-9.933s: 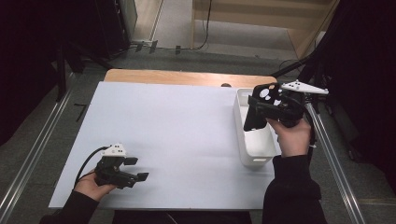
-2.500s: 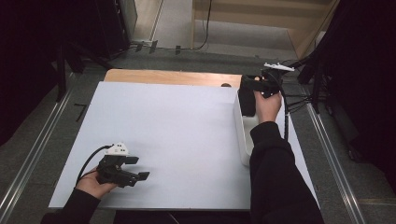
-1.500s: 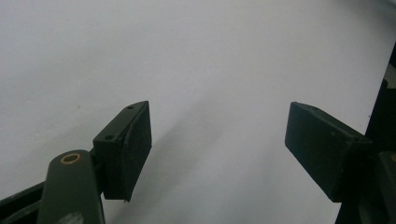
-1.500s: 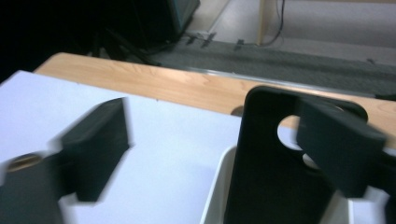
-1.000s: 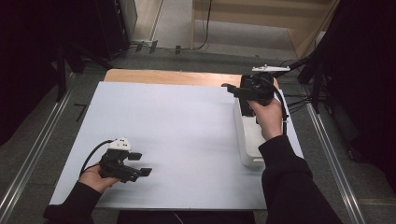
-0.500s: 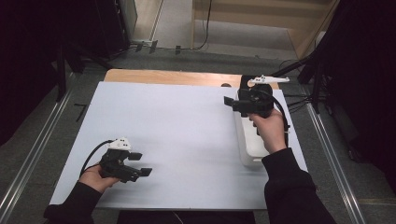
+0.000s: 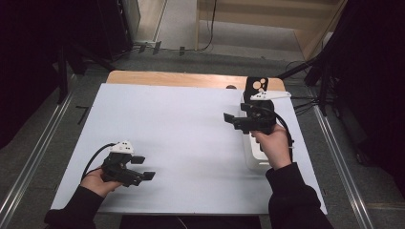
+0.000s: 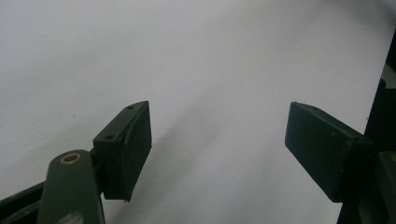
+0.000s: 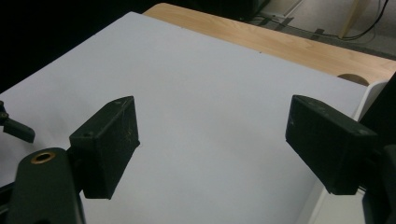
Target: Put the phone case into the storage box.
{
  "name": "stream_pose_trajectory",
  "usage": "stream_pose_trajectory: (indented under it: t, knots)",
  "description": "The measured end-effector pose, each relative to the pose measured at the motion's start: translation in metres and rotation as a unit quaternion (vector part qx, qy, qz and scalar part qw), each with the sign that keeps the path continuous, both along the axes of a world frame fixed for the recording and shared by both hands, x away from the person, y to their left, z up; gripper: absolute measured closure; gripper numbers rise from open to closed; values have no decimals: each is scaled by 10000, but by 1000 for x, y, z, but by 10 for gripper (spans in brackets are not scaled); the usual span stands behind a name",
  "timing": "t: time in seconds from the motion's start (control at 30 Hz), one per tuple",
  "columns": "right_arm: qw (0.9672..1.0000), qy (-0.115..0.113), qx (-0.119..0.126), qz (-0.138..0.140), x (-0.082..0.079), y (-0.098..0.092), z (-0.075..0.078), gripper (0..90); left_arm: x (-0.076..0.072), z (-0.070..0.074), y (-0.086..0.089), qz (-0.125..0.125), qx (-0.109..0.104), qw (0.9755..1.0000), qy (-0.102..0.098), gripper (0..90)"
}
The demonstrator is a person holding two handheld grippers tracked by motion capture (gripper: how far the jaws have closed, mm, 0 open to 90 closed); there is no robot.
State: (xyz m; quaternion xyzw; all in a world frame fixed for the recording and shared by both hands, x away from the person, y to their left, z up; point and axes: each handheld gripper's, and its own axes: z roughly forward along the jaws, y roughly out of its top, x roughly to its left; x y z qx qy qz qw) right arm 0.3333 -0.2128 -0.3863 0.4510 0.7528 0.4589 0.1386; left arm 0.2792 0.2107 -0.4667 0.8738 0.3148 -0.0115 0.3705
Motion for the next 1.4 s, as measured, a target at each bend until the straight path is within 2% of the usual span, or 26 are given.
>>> stream_pose_trajectory:
  t: [0.23,0.33,0.6,1.03,1.17,1.33,1.4]
  knots:
    - [9999,30,27,105,-11,2,-8,159,1,0,0,-11,0,10000,-8,230]
    - [9998,56,-45,160,-17,1,-11,159,1,0,1,-12,14,10000,-5,230]
    - [9996,125,10,253,-31,-4,-21,160,0,1,0,-36,18,10000,-12,230]
    - [9982,187,-143,549,-53,5,-32,162,0,1,0,-50,-8,10000,4,230]
    - [9977,236,-43,632,-58,7,-35,162,-1,0,0,-43,-2,10000,-4,230]
    - [9971,278,-56,712,-66,8,-41,169,-1,1,0,-50,-8,10000,5,230]
    - [9966,217,-84,794,-69,8,-44,171,0,1,1,-61,2,10000,3,230]
